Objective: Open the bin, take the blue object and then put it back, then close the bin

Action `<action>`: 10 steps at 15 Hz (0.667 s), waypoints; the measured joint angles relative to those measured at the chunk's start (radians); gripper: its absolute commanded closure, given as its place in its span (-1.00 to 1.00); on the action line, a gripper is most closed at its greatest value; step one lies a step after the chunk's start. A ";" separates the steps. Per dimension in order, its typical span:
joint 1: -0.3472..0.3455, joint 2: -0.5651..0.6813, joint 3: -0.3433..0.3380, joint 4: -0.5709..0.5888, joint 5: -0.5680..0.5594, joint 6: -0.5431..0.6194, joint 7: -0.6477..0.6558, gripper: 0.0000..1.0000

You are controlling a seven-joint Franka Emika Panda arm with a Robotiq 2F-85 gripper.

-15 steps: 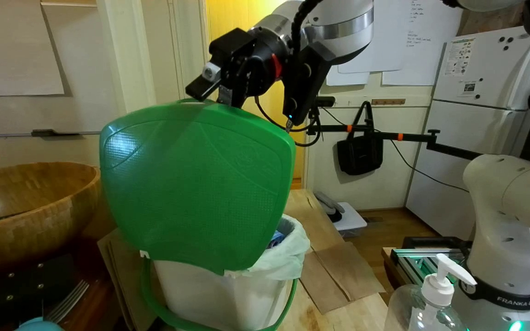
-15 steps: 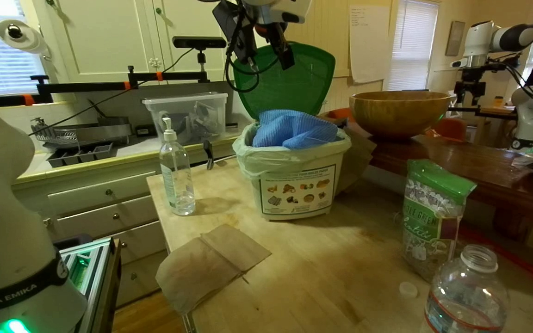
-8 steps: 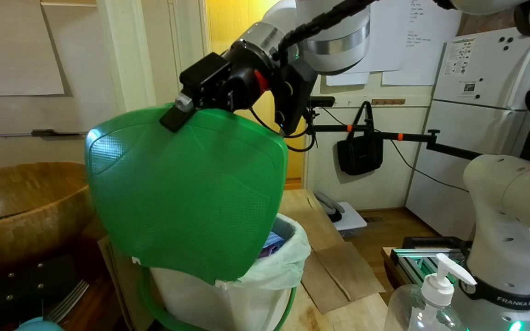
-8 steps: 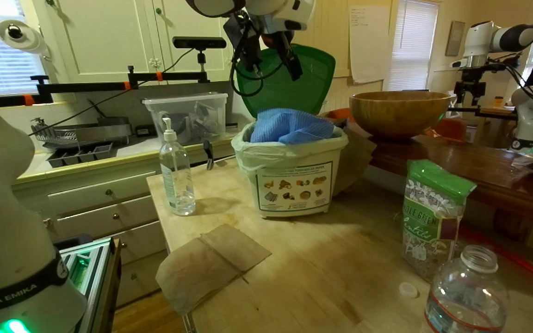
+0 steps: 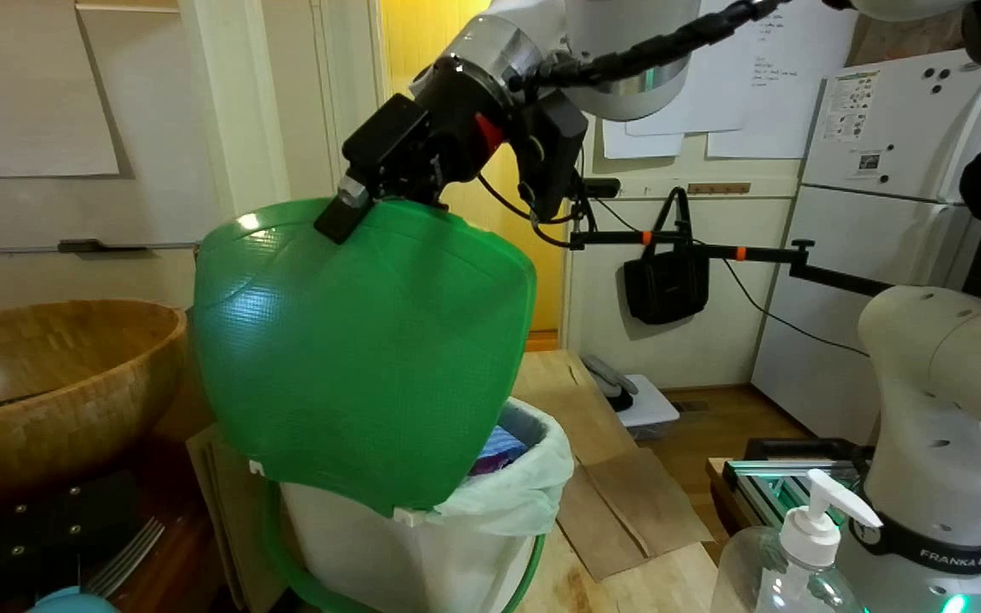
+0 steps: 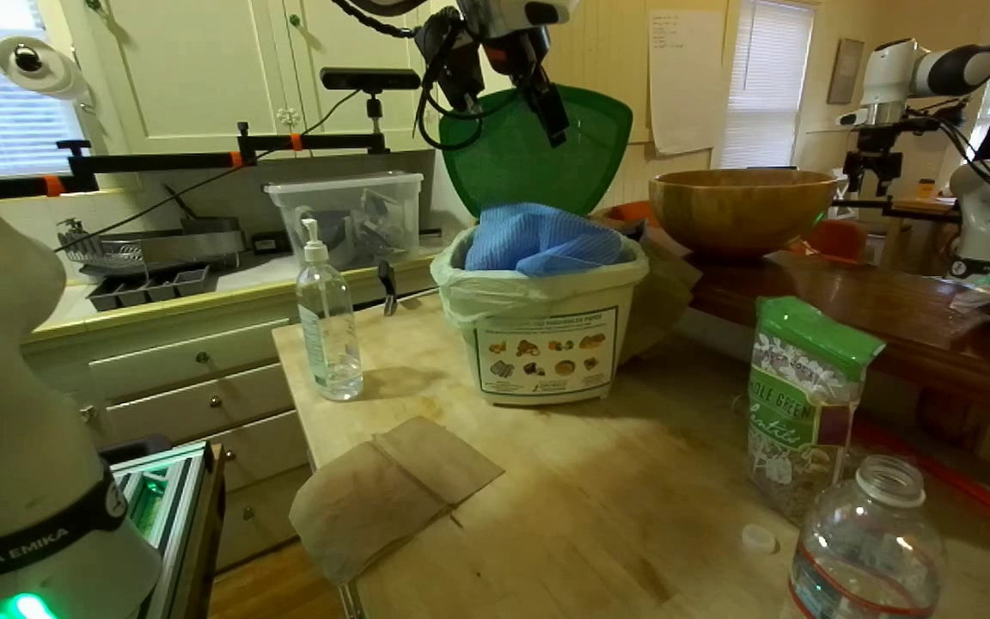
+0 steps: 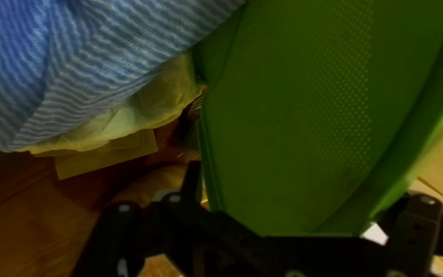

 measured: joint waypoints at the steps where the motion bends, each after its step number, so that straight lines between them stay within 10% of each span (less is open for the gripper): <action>1: -0.003 -0.006 -0.003 -0.006 -0.036 0.000 0.030 -1.00; 10: -0.041 -0.057 -0.058 -0.099 -0.280 -0.032 0.241 -1.00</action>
